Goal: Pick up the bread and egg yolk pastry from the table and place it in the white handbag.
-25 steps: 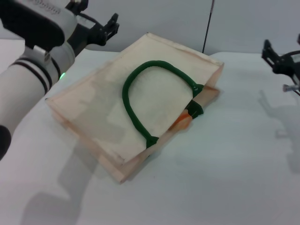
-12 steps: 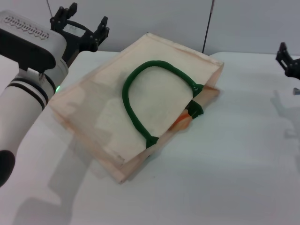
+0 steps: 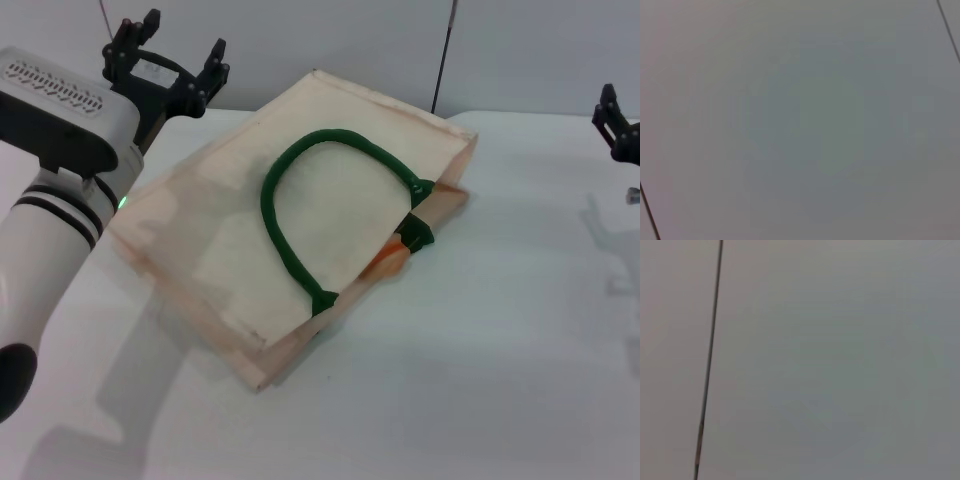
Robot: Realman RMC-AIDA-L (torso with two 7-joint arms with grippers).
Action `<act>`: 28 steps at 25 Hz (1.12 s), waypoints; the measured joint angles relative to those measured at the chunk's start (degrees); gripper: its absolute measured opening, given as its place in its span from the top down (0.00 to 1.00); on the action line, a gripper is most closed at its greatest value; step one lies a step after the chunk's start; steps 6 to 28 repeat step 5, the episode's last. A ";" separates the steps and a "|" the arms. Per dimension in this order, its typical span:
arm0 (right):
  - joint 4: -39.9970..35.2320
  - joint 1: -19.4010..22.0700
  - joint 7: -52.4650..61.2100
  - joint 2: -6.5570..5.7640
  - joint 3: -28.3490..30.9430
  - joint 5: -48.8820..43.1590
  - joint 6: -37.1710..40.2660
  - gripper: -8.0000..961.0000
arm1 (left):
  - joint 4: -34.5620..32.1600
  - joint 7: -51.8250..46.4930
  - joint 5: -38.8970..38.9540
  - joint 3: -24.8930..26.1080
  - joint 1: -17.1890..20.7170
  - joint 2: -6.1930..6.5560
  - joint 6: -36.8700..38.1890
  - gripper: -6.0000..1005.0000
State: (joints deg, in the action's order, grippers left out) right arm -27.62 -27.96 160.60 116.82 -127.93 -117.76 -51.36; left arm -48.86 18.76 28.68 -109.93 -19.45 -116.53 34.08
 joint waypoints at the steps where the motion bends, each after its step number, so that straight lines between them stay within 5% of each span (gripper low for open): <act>1: 0.99 -0.82 -0.18 0.01 -0.18 0.00 0.21 0.09 | 0.42 0.04 0.00 -0.18 -0.07 -0.01 0.74 0.22; 28: 2.94 -2.60 -0.39 0.06 -0.56 0.04 1.84 0.09 | 0.95 0.24 0.00 -0.29 -0.20 -0.01 1.51 0.22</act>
